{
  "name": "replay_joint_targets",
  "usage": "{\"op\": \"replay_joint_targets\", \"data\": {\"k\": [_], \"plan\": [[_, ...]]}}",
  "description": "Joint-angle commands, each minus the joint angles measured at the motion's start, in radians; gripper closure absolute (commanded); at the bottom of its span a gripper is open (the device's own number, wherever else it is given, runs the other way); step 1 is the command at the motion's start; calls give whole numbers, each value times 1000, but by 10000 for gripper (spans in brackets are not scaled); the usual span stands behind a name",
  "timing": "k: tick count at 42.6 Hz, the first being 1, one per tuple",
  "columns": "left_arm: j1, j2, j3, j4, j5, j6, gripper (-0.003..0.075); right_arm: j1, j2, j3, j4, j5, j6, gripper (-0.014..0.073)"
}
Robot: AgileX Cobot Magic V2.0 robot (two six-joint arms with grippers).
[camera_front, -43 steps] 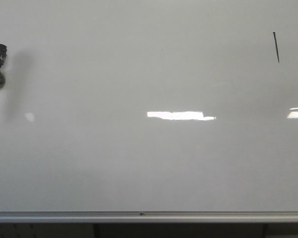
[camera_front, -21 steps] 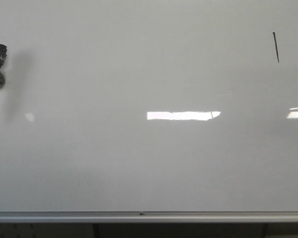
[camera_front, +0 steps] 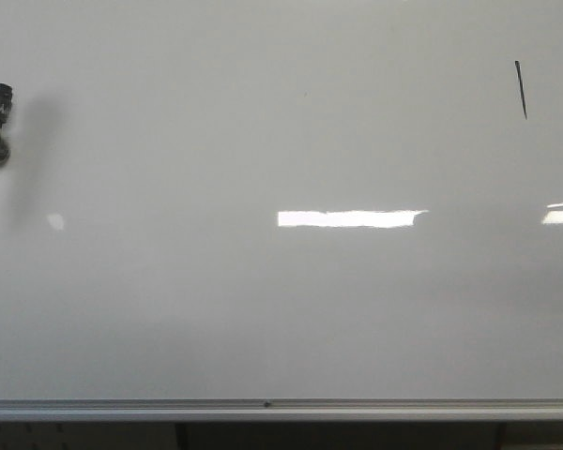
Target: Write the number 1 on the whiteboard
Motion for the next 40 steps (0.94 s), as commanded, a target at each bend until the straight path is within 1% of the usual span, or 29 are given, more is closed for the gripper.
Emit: {"op": "replay_joint_targets", "data": {"k": [1, 3, 8, 40], "plan": [[-6, -18, 21, -10, -82, -1, 741, -8, -8, 40, 2, -227, -2, 663], [-6, -18, 21, -10, -82, -1, 741, -10, -17, 67, 2, -282, -2, 663], [-6, -18, 21, -10, -82, -1, 741, -10, -17, 65, 2, -298, -2, 663], [-6, -16, 21, -10, -82, -1, 741, -10, -17, 65, 2, -296, -2, 663]]}}
